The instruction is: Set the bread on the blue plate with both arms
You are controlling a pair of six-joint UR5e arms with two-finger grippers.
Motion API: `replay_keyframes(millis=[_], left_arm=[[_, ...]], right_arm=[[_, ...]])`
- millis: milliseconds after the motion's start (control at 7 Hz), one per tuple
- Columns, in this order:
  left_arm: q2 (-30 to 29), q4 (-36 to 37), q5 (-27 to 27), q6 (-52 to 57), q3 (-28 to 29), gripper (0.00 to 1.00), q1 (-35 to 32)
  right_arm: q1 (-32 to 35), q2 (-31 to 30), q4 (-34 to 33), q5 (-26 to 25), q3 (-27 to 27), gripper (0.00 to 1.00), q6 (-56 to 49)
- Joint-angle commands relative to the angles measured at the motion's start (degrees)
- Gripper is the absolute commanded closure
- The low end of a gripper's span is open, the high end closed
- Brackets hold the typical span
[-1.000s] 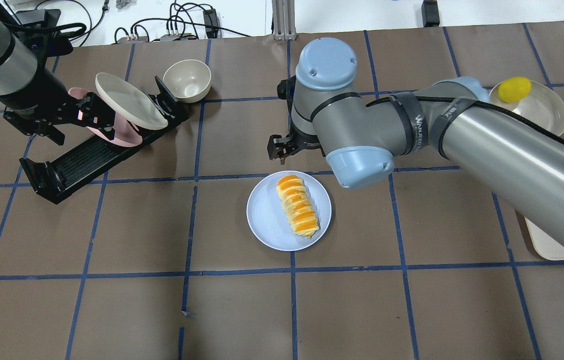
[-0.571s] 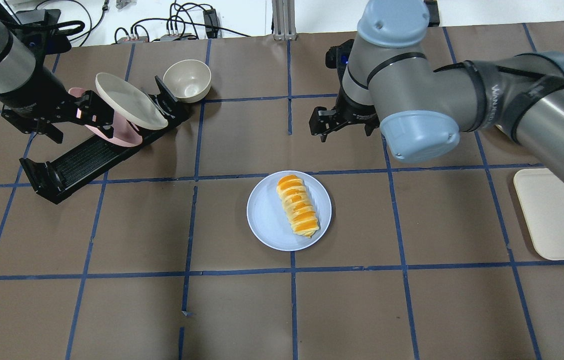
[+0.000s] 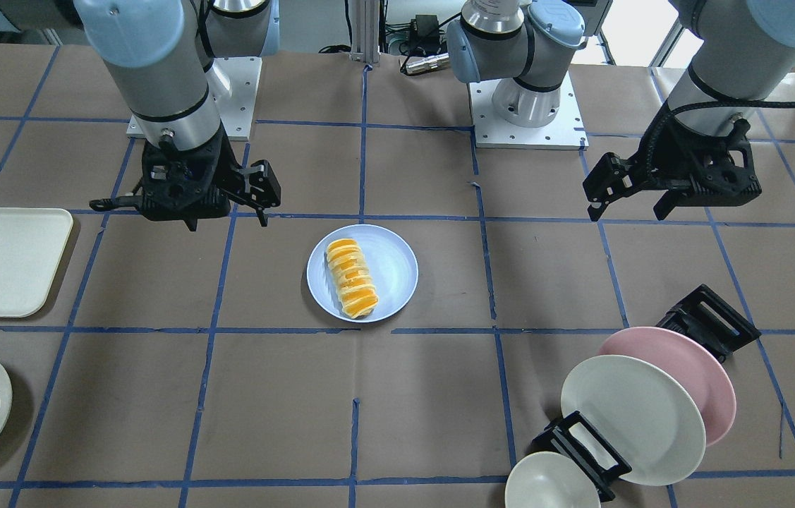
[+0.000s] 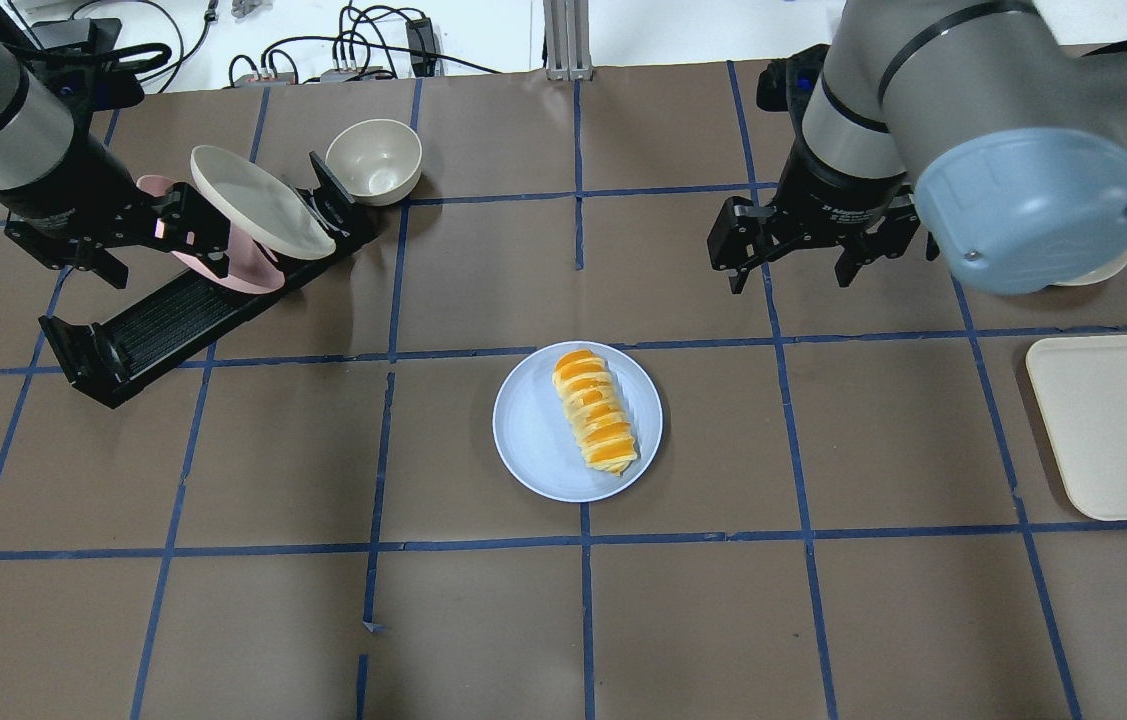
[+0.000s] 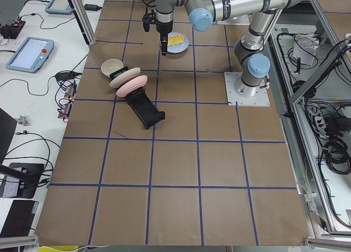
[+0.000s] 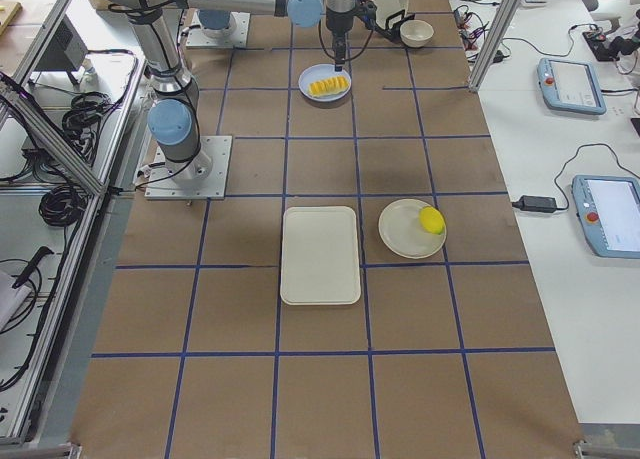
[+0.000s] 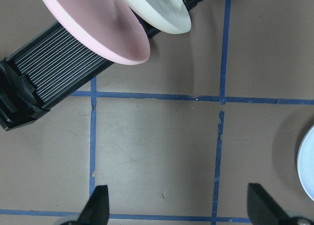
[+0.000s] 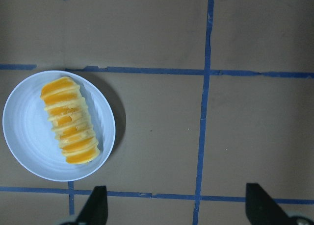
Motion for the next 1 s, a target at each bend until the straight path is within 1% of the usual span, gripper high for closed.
replay_keyframes(millis=[0,143,286,571,857], left_arm=[[-0.51,5.81,-1.43,-4.43,-3.45,0.02,-3.21],[-1.99,11.6,-0.92,-4.28,-5.39,0.0,-4.71],[-2.53,10.18,-0.57,-4.28,-3.85,0.0,-4.64],[-3.5,-7.41,3.46,-4.72,8.41,0.0,-4.55],[-6.3,-7.85,3.39,-4.98,10.66,0.0,-4.73]], right_arm=[[-0.83,-2.2,9.76,0.03,-4.43,0.0,-0.02],[-0.83,-2.21,9.89,0.11,-4.54,0.0,-0.02],[-0.91,-2.12,9.8,-0.06,-4.28,0.0,-0.02],[-1.35,-2.21,9.98,0.02,-4.27,0.0,-0.02],[-1.27,-2.21,9.98,0.03,-4.1,0.0,-0.02]])
